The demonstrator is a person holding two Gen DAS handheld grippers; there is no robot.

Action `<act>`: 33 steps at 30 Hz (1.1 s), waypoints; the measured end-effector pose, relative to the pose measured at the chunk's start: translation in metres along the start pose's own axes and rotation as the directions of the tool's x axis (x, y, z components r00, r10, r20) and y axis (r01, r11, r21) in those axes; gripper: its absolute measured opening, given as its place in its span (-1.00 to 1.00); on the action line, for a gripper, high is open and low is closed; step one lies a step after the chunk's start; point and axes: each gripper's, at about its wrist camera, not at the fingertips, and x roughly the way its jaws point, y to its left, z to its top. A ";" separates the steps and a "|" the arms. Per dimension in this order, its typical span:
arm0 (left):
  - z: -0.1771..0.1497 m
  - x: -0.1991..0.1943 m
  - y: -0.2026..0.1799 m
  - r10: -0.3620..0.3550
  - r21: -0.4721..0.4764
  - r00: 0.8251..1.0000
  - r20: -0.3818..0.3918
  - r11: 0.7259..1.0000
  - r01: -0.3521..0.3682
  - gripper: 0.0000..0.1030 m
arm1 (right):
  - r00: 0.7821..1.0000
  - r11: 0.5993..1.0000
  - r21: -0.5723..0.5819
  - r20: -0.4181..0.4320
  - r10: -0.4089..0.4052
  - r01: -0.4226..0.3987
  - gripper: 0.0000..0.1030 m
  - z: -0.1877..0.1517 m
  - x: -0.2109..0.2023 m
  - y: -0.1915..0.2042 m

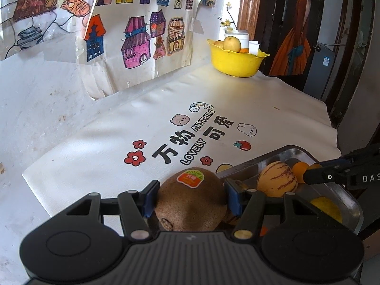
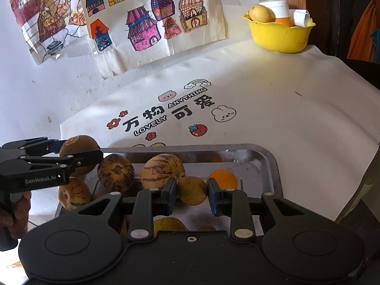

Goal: Organize fruits
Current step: 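Carry the kiwi and small brown fruit over the metal tray, then open the left tool to drop the kiwi while the right tool drops the small fruit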

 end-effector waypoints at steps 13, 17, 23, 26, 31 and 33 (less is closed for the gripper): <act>-0.006 -0.006 0.006 -0.014 -0.038 0.999 -0.047 0.999 0.012 0.23 | 1.000 0.999 -0.030 -0.024 -0.018 0.018 -0.42 -0.004 0.013 0.003; -0.017 -0.007 0.018 -0.039 -0.113 0.996 -0.076 0.993 0.030 0.23 | 1.000 0.999 -0.039 -0.026 -0.012 0.011 -0.42 -0.007 0.012 0.007; -0.014 -0.006 0.012 -0.040 -0.093 0.997 -0.059 0.995 0.034 0.30 | 0.999 0.999 -0.047 -0.033 -0.019 0.017 -0.41 -0.008 0.014 0.009; -0.014 -0.008 0.005 -0.013 -0.053 0.999 -0.036 0.999 0.011 0.40 | 0.999 0.998 -0.059 -0.041 -0.023 0.021 -0.39 -0.011 0.014 0.012; -0.011 -0.012 0.005 -0.015 -0.076 1.000 -0.022 0.997 0.014 0.60 | 0.999 0.998 -0.061 -0.012 -0.036 0.035 0.20 -0.012 0.006 0.014; -0.010 -0.014 0.005 -0.011 -0.076 1.000 -0.014 0.997 0.010 0.69 | 0.999 0.997 -0.070 0.006 -0.042 0.042 0.40 -0.011 -0.002 0.017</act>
